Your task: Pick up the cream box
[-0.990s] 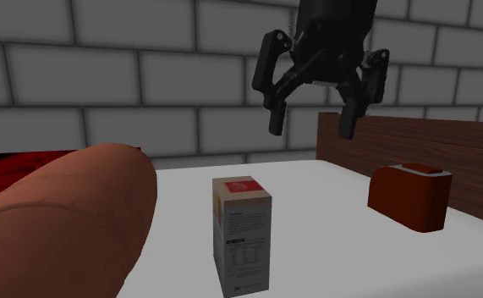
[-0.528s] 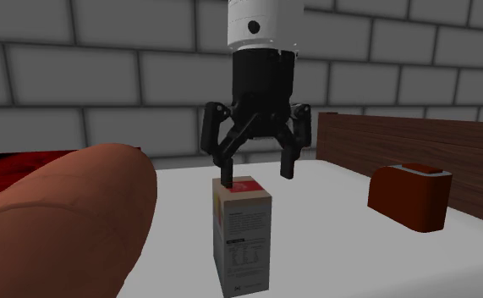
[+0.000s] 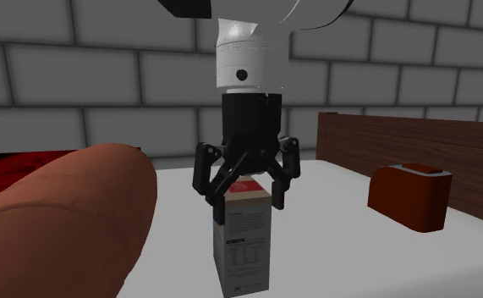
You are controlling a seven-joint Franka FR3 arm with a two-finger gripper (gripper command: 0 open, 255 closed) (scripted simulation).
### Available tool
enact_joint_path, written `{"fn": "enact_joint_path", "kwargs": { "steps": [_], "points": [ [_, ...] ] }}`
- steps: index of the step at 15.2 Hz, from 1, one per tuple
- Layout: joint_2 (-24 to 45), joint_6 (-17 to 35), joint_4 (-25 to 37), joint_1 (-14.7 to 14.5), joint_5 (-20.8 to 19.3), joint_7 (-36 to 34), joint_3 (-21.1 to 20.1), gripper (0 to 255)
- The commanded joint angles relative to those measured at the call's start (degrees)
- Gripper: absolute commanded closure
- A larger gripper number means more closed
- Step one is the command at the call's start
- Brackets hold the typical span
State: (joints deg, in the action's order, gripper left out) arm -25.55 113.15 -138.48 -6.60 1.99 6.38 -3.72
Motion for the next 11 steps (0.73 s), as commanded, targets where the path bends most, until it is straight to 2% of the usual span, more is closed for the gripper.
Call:
{"fn": "enact_joint_path", "kwargs": {
  "steps": [1,2,3,11],
  "points": [
    [0.28,1.03,-0.71,-0.02,0.02,-0.02,-0.05,0],
    [0.29,1.04,-0.70,-0.02,0.02,-0.02,-0.05,0],
    [0.30,0.99,-0.66,-0.03,0.03,-0.03,-0.06,255],
    [0.22,1.01,-0.75,-0.02,0.02,0.00,-0.03,255]
  ]
}}
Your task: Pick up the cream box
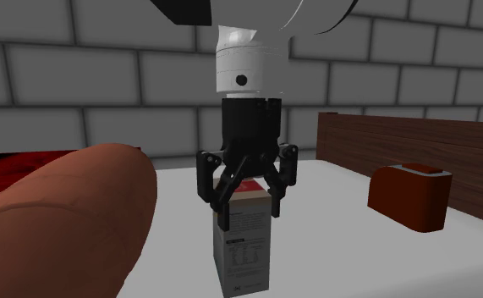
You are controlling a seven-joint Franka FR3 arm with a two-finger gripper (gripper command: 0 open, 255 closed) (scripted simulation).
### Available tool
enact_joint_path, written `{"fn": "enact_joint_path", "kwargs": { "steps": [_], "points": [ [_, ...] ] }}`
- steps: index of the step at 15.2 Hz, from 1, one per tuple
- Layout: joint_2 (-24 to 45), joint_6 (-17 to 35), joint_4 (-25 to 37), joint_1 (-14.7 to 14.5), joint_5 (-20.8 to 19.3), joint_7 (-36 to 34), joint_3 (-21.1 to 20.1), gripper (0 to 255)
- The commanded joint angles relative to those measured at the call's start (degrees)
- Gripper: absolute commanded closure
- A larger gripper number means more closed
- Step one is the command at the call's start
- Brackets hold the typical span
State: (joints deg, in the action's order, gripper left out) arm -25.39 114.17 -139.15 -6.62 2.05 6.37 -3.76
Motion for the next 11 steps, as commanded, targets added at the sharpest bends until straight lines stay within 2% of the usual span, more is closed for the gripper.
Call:
{"fn": "enact_joint_path", "kwargs": {
  "steps": [1,11],
  "points": [
    [0.13,0.02,-0.03,0.01,-0.04,0.00,-0.01,255],
    [-1.21,-7.98,6.63,0.06,-0.14,-0.03,0.18,255]
  ]
}}
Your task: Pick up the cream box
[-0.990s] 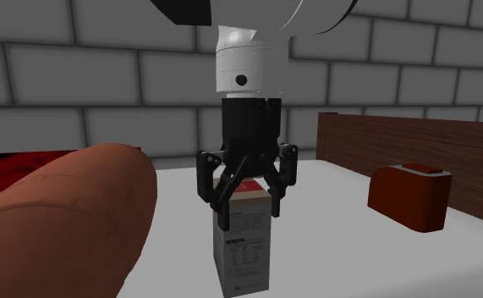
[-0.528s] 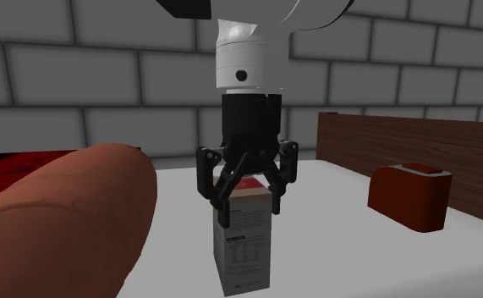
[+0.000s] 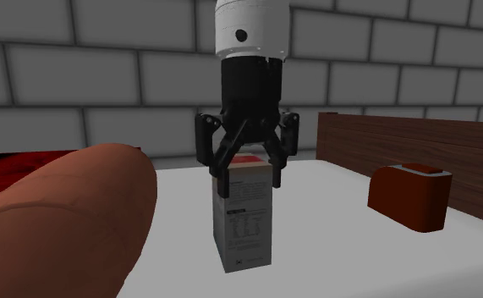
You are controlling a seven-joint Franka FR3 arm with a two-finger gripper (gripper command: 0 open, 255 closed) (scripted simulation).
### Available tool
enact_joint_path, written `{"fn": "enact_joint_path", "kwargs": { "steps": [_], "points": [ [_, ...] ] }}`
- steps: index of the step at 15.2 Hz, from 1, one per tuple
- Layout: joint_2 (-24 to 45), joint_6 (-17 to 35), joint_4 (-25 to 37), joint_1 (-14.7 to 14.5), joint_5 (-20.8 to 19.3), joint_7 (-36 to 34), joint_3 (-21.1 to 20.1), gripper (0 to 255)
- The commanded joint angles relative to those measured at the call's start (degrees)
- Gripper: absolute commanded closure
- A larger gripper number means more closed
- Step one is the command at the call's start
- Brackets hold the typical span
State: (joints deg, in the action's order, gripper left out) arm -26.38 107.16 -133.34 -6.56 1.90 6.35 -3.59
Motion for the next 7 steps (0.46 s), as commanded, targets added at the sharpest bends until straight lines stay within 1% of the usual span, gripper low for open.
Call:
{"fn": "enact_joint_path", "kwargs": {
  "steps": [1,5,7],
  "points": [
    [-0.28,-1.76,1.54,0.00,-0.01,-0.02,0.03,255],
    [-0.38,-4.86,4.54,0.03,-0.06,-0.04,0.10,255],
    [-0.38,-4.97,4.65,0.03,-0.06,-0.05,0.10,255]
  ]
}}
